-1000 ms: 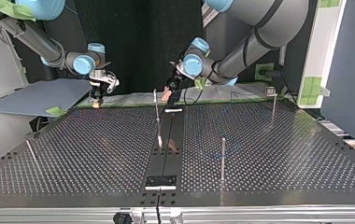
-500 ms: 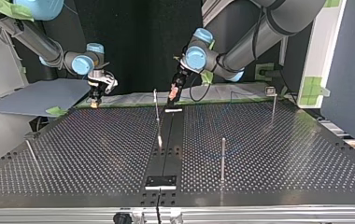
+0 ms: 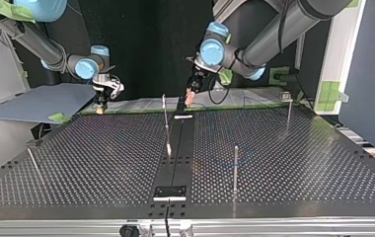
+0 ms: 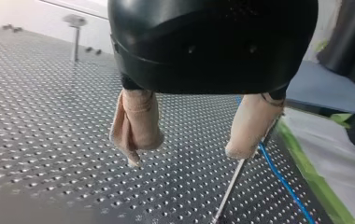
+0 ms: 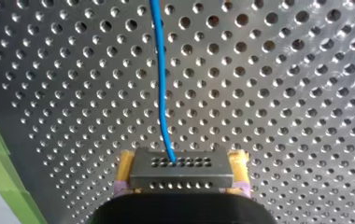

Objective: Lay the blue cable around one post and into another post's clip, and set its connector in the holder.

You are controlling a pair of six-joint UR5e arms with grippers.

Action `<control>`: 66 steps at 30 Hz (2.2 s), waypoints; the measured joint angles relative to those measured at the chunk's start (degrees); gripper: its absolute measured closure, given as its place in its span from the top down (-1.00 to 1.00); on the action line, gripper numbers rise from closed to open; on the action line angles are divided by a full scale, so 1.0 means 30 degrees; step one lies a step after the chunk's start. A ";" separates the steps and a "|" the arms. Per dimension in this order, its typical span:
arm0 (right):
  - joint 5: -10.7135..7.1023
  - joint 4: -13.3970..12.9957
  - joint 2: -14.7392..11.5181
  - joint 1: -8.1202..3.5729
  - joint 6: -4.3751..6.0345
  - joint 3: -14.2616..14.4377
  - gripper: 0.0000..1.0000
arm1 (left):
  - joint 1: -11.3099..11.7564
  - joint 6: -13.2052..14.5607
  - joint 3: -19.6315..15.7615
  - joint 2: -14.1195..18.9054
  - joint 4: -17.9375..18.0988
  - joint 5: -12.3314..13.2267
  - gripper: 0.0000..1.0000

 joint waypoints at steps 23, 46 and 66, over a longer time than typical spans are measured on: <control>-0.0719 -0.0269 0.0098 -0.0198 0.0882 0.0000 -1.00 | 0.0170 -0.4358 -0.3653 0.4366 -0.1425 -0.3058 1.00; -0.0981 -0.0252 0.0175 -0.0285 0.1297 0.0000 -1.00 | 0.1330 -0.9011 -0.2460 0.9020 -0.1905 -0.5896 1.00; -0.1000 -0.0188 0.0188 -0.0341 0.1295 0.0001 -1.00 | 0.1970 -1.2829 -0.2449 1.2838 -0.1303 -0.6913 1.00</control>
